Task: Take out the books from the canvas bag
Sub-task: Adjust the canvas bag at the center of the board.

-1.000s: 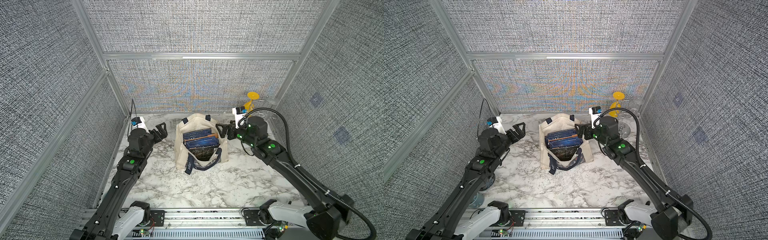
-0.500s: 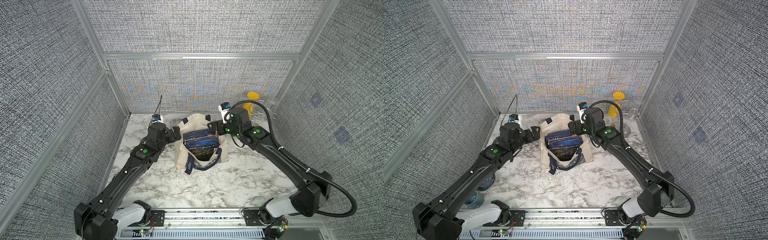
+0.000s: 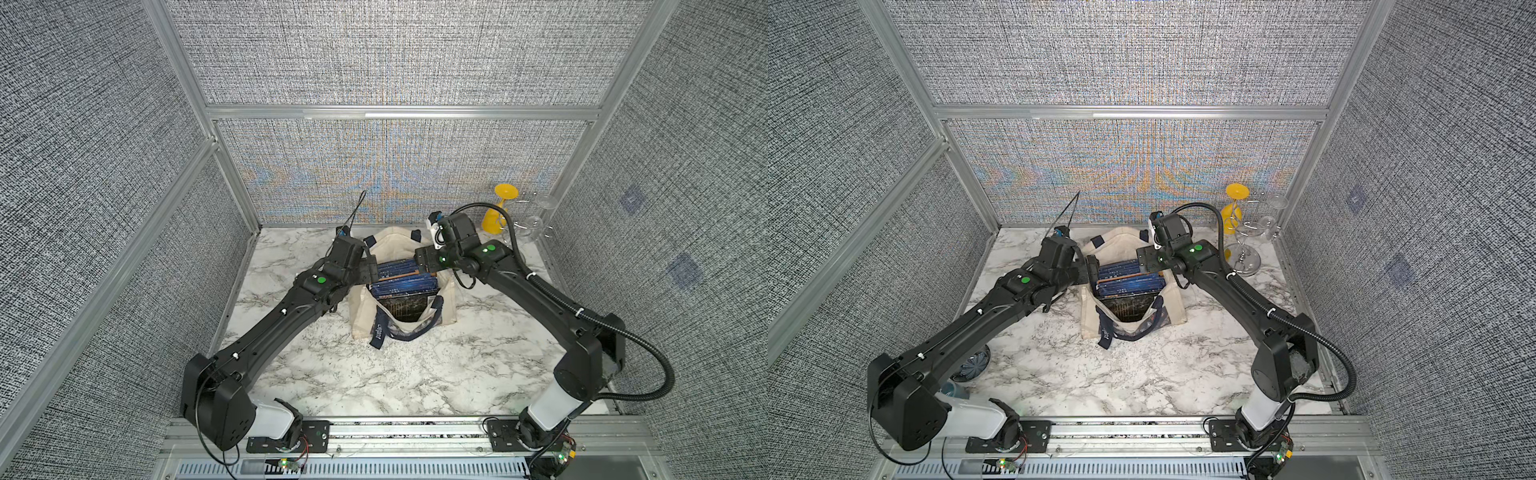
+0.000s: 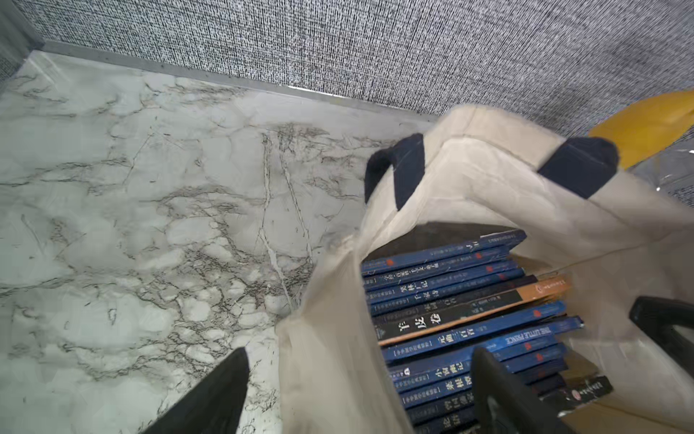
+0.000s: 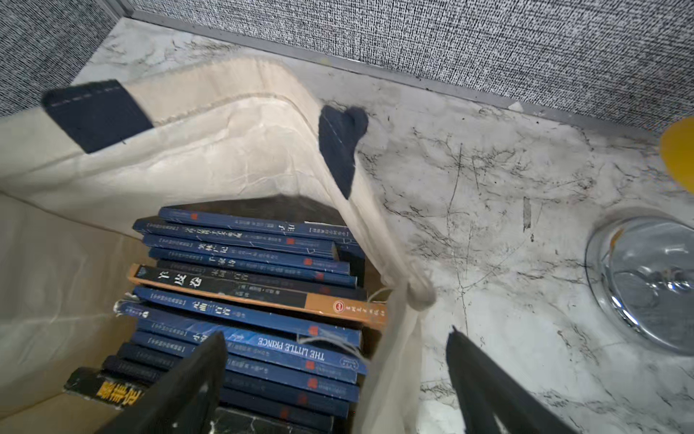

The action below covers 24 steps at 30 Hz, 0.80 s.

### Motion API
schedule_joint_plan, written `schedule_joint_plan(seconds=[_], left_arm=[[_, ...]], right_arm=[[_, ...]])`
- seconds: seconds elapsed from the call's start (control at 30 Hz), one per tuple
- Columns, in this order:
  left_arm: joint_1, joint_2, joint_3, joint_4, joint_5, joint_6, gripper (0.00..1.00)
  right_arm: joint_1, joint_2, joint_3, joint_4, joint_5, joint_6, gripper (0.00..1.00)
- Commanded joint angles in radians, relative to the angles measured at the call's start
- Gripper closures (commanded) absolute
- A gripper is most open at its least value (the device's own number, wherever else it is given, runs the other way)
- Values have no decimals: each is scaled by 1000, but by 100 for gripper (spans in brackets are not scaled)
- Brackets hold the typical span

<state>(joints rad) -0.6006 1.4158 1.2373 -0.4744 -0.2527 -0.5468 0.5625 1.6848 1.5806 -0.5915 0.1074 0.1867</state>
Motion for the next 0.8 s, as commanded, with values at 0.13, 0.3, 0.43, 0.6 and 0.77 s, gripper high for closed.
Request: schedule_joint_plan(seconds=[0.13,0.3,0.43,0.6,0.77], left_arm=[[-5,35,-21,-30,-42,22,29],[-5,21,-63,-5,-40,18,51],[-5,15,-75,4,-30,22,75],[-4,17,-70,4,-17,24,100],[-4,4,-92,12,-6,15,100]], right_arm=[[0,38,-2,-47,53,16,12],[-1,59,-16,-46,53,13,21],[-1,65,-24,-54,51,11,41],[-4,52,-49,-45,45,14,66],[-6,42,-52,-48,28,27,87]])
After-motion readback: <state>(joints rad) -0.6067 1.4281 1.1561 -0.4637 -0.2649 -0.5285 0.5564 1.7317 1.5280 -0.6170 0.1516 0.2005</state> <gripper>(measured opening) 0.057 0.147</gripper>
